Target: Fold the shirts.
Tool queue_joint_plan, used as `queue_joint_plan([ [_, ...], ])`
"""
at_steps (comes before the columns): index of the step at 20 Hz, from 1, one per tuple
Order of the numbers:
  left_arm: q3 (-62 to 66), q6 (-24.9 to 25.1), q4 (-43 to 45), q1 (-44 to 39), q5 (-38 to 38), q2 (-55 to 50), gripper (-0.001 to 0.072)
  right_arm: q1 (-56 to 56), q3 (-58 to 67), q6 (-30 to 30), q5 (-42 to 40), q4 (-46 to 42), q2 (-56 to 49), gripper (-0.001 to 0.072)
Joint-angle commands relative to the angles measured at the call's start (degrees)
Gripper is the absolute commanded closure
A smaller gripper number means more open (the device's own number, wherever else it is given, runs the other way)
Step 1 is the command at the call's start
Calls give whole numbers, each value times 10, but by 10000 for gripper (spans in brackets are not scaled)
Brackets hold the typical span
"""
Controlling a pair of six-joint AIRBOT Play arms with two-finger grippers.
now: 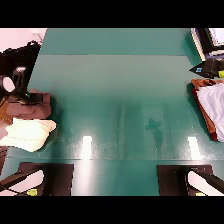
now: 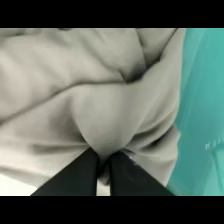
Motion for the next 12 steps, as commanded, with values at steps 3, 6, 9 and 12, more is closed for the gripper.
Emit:
queue_joint_plan([
  [3, 178, 0, -53, -8, -28, 121, 677, 0, 95, 0, 6, 0, 0, 694],
  [6, 318, 12, -50, -78, -82, 170, 679, 0, 167, 0, 2, 0, 0, 694],
  [9, 398, 12, -50, -197, -111, 169, 679, 0, 217, 0, -2, 0, 0, 694],
  [12, 395, -4, -50, -320, -129, 130, 679, 0, 243, 0, -2, 0, 1, 694],
])
